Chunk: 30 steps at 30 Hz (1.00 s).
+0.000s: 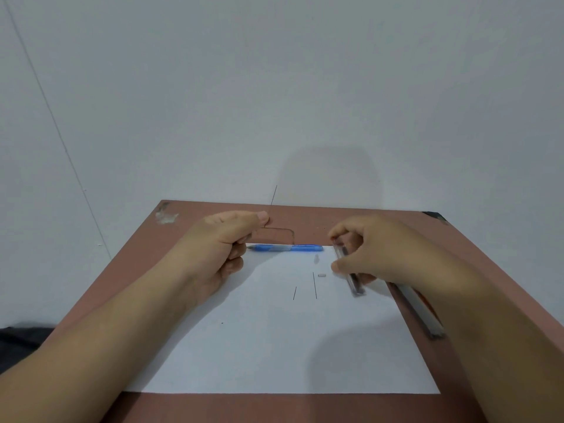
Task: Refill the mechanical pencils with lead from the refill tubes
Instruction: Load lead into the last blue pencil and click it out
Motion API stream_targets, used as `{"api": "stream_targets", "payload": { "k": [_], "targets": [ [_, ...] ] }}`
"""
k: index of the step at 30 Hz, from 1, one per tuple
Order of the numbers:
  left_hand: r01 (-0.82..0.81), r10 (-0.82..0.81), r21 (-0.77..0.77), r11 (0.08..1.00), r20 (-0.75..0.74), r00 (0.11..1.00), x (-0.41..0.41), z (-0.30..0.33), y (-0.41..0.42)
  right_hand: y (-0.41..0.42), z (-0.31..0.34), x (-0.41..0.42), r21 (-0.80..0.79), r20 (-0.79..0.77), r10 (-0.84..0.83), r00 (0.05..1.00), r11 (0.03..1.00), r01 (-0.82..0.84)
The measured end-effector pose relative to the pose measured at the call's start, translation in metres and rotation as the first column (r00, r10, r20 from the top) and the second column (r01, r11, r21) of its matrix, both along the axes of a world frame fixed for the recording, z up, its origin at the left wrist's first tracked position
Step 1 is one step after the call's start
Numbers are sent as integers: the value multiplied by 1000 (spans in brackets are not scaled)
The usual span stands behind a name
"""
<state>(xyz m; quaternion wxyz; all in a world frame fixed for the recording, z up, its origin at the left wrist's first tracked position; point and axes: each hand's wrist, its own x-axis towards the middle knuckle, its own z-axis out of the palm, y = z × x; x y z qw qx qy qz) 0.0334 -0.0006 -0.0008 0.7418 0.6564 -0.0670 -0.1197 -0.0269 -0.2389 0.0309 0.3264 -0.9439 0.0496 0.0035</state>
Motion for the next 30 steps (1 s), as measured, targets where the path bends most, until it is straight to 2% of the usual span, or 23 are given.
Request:
{"api": "stream_targets", "payload": {
  "k": [4, 6, 8, 11, 13, 15, 17, 19, 24, 28, 30],
  "targets": [
    [-53, 37, 164, 985, 101, 994, -3, 0, -1, 2, 2, 0, -287, -56, 31, 998, 957, -45],
    [-67, 34, 220, 973, 151, 988, -6, -1, -3, 1, 0, -2, -323, -43, 38, 998, 945, -50],
    [-85, 27, 282, 956, 204, 979, -8, -2, -6, 2, -2, -4, -322, 15, 31, 999, 946, -24],
    [-122, -8, 410, 904, 300, 954, -9, -6, -8, 7, -4, -1, -329, 222, 54, 974, 944, 23],
    [-141, -23, 448, 883, 341, 940, -8, -9, -9, 14, -7, 2, -311, 369, 146, 918, 950, -27],
    [-143, -54, 464, 874, 384, 922, -8, -10, -11, 22, -13, 4, -378, 491, 264, 830, 923, -70],
    [-152, -73, 470, 870, 428, 901, -9, -10, -12, 27, -21, 6, -433, 593, 332, 734, 900, -57],
    [-153, -73, 451, 880, 446, 892, -7, -12, -11, 30, -27, 10, -458, 643, 355, 679, 889, -32],
    [-133, -95, 429, 894, 470, 877, -6, -12, -12, 28, -29, 15, -485, 629, 365, 687, 875, -21],
    [-144, 5, 310, 940, 409, 912, 2, -13, -13, 27, -28, 15, -413, 608, 317, 728, 909, -51],
    [-206, 9, 382, 901, 458, 889, 13, -19, -10, 26, -25, 14, -345, 578, 265, 772, 937, -64]
  ]
}}
